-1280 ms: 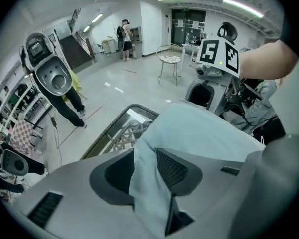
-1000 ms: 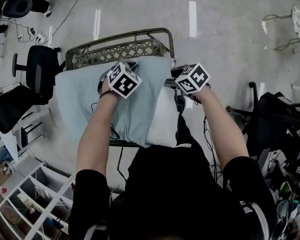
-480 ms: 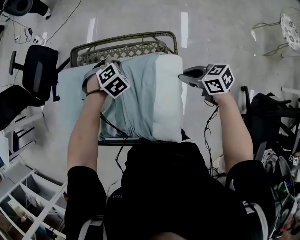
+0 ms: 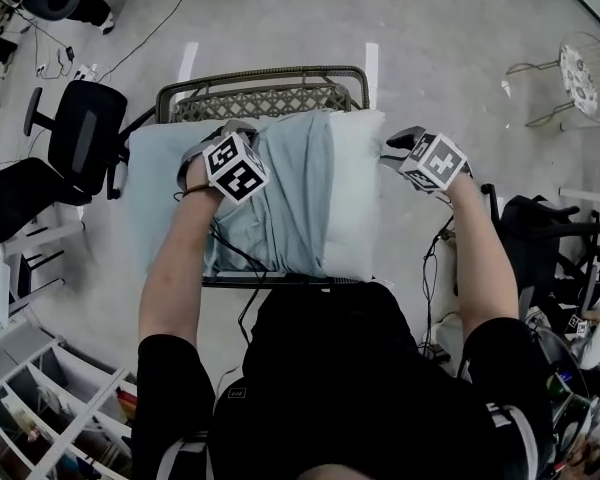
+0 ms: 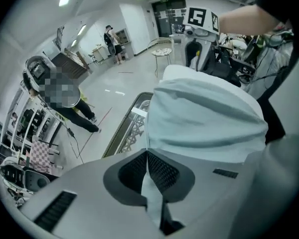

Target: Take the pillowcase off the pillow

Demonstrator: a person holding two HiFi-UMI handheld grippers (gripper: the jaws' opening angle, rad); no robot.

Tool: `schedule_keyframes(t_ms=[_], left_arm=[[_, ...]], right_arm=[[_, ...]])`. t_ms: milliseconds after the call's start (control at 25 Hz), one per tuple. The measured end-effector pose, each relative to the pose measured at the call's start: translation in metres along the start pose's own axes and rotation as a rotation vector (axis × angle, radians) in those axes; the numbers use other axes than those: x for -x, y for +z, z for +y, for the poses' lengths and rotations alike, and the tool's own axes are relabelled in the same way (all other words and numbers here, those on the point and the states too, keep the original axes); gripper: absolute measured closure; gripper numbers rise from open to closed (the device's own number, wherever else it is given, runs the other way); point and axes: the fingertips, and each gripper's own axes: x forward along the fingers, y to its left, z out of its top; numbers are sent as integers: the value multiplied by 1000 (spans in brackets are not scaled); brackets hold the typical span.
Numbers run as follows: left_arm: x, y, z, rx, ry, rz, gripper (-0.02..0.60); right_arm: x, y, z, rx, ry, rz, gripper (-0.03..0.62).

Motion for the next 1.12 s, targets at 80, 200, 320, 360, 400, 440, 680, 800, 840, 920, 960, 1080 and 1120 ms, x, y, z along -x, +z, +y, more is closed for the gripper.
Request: schedule_keyframes(t_ms=[80, 200, 320, 360, 400, 440, 680, 800, 840, 920, 960, 1080, 1120], left_arm=[[-10, 3, -7, -24, 2, 2, 575], [-18, 5, -9, -5, -10, -11, 575], [-20, 7, -6, 26, -34, -32, 575], [-20, 7, -5, 32, -42, -37, 575], [-21, 8, -4, 36, -49, -42, 575], [-23, 8, -4, 41, -57, -46, 575], [-39, 9, -4, 44, -76, -62, 575], [-48, 7, 0, 27, -60, -47, 575], [-51, 6, 0, 21, -56, -40, 575], [-53, 1, 1, 5, -53, -24, 575], [-52, -3, 2, -2, -55, -16, 575], [-43, -20, 6, -18, -78, 0, 575], [-37, -27, 7, -17, -87, 2, 576]], right_arm=[[-1, 5, -14, 57, -67, 55, 407], [-6, 28, -23, 123, -85, 62, 339], [-17, 56, -12, 191, -18, 72, 274], [-22, 63, -9, 216, 7, 91, 241], [-29, 68, -8, 249, 26, 120, 207], [-38, 71, -9, 284, 39, 158, 183], [-119, 29, 0, 300, 307, 440, 79], [-129, 18, 18, 291, 419, 483, 93], [-127, 17, 22, 301, 437, 482, 141], [-116, 18, 27, 328, 455, 469, 259], [-108, 20, 28, 336, 458, 456, 312], [-74, 30, 32, 311, 490, 400, 406], [-65, 34, 35, 300, 503, 383, 415]])
